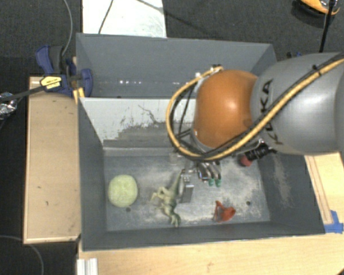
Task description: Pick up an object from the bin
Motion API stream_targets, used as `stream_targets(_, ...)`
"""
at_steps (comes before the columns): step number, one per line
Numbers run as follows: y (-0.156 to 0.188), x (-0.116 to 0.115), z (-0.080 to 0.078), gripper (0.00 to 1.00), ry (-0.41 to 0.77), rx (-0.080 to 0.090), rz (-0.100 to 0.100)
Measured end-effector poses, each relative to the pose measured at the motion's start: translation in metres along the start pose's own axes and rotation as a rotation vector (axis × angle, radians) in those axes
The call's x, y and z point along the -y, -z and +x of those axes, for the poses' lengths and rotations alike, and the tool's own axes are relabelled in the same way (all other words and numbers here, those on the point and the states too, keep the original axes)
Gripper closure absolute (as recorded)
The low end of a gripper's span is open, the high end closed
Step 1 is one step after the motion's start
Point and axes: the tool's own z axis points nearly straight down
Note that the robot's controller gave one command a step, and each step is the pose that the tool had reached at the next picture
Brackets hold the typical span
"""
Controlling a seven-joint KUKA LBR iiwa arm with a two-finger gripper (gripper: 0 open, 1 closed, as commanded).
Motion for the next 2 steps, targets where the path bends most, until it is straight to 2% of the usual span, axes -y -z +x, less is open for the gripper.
stream_targets(1,0.005,0.001,-0.002,0.0,-0.003,0.008,-0.001)
stream_targets(2,-0.032,0.01,0.005,0.0,0.06,0.012,-0.002)
